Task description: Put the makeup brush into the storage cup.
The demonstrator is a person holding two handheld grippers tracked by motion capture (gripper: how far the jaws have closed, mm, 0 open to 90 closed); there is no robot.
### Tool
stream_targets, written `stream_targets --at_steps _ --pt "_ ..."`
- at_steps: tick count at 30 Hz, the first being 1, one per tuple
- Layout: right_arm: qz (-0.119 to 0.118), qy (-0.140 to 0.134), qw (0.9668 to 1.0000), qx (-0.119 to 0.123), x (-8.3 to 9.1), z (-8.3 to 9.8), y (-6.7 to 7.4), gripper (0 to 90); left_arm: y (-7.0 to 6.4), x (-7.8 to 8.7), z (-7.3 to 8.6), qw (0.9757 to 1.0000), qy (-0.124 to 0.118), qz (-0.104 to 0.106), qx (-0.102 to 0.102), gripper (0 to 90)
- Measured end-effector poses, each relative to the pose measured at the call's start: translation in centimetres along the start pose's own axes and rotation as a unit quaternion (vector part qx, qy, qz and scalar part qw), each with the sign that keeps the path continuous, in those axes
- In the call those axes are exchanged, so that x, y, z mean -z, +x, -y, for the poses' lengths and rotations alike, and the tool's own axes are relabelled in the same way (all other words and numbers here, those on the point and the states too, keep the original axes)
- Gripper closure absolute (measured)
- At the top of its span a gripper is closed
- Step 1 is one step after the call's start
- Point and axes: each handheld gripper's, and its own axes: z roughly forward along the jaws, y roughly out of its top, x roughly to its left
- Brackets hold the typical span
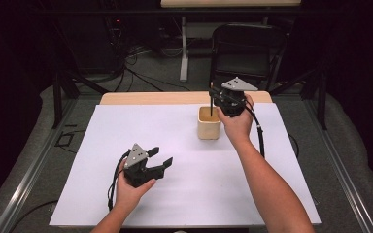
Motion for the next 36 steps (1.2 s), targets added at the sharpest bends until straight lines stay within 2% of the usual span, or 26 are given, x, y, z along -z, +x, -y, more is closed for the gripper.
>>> stream_targets --at_steps 36 --pt "0.010 0.021 0.9997 -0.011 -0.4 2.9 -0.4 83.8 0.0 0.0 0.0 1.0000 0.001 -0.002 0.002 33.7"
